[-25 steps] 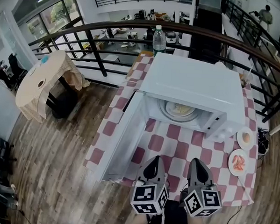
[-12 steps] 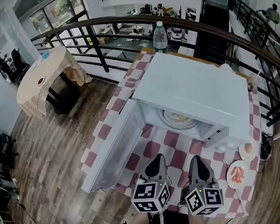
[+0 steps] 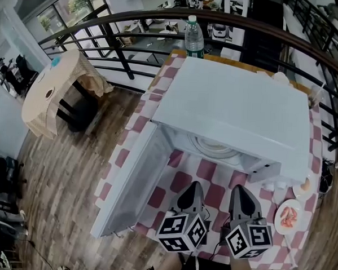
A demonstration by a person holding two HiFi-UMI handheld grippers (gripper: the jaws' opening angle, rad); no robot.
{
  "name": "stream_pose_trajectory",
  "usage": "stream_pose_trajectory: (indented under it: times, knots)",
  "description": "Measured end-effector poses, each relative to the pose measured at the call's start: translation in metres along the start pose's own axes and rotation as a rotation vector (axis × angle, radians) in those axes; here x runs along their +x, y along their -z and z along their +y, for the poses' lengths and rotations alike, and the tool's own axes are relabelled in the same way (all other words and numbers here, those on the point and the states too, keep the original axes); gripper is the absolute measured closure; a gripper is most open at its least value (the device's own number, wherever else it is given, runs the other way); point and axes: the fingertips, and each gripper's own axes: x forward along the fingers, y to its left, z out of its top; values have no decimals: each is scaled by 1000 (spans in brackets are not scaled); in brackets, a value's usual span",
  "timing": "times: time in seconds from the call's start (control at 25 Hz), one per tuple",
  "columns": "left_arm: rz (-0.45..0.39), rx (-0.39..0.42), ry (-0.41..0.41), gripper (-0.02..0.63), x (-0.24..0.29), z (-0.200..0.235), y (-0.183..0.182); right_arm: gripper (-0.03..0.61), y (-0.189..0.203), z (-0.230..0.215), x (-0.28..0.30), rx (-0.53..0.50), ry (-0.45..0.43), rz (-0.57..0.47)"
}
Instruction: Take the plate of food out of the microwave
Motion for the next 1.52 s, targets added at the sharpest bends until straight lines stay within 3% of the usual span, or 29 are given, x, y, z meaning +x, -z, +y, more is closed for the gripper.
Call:
stream_pose_trajectory:
  times: [0.2,0.44,0.68,0.88,1.08,1.28,1.4,1.52]
  knots:
    - [9,-166,21,603,19,1,5,588,5,-6,8,3,-16,29]
    - [6,-251,25,609,42,0,4,588,15,-12,17,18,-46,60]
    - [17,-418,16,603,62,2,3,588,25,-20,24,50,-50,78]
    - [42,-565,61,600,80,1,9,588,32,-21,28,65,-46,84]
    - [30,-626,86,591,94,4,8,588,39,-25,30,78,-20,99]
    - [36,-763,99,591,108,8,8,588,43,-29,30,124,5,107]
    - [43,-791,112,584,116,8,6,588,42,-32,30,129,23,106]
    - [61,-832,107,542,121,11,9,588,44,-35,30,141,36,100]
